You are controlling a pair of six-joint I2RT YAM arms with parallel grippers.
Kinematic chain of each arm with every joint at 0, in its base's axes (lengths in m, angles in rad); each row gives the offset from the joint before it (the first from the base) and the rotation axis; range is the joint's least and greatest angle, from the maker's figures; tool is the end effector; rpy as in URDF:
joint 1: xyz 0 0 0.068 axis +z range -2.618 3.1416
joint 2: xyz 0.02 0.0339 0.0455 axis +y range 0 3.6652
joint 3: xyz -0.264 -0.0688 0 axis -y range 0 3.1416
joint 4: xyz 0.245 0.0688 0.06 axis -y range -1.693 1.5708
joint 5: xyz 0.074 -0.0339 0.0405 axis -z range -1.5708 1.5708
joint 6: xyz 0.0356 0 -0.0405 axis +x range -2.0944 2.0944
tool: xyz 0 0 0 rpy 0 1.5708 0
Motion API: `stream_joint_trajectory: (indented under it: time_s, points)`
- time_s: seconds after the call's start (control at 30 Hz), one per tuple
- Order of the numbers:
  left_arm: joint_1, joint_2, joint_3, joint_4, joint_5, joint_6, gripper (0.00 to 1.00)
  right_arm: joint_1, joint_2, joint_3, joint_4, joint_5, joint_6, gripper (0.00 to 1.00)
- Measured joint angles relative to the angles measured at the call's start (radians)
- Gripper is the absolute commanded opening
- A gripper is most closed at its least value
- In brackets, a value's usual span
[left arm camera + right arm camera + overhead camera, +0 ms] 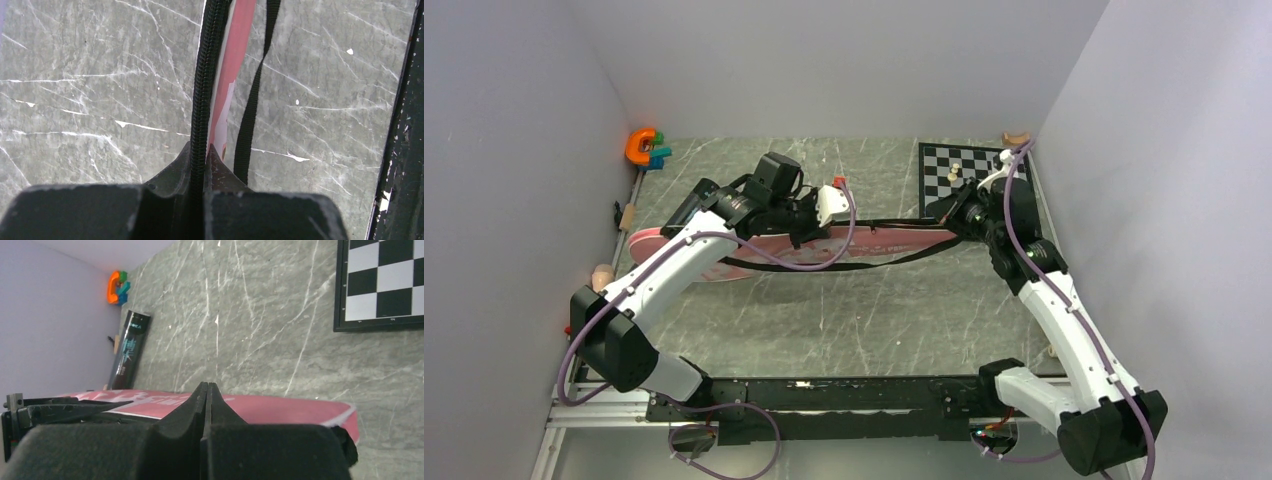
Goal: Pack up the badminton gear
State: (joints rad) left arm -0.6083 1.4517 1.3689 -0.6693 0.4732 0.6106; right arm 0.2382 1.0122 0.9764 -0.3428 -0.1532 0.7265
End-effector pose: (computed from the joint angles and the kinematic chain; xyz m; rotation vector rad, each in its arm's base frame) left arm 0.2492 -0.1933 0.3430 1.4939 1.7251 -0.5461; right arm 0.2208 0.0592 0.3482 0.3872 1.9905 0.7750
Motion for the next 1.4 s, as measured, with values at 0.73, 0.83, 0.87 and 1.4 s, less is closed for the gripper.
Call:
stream_joint_trajectory:
  time_s: [0.73, 0.83, 0.87, 1.4]
  points:
    - [-0.004, 0.001, -0.017, 0.021, -0.019, -0.002, 0.0, 0.014, -0.216, -0.047, 0.032, -0.197, 0.07, 0.97]
    - [-0.004, 0.002, -0.017, 0.021, -0.019, -0.003, 0.0, 0.026, -0.226, -0.188, 0.105, -0.285, 0.122, 0.92]
    - [-0.004, 0.002, -0.016, 0.021, -0.019, -0.003, 0.0, 0.032, -0.226, -0.224, 0.122, -0.305, 0.137, 0.91]
    - [-0.004, 0.006, -0.014, 0.013, -0.004, -0.001, 0.0, 0.121, -0.047, -0.286, 0.467, -0.315, 0.139, 0.83]
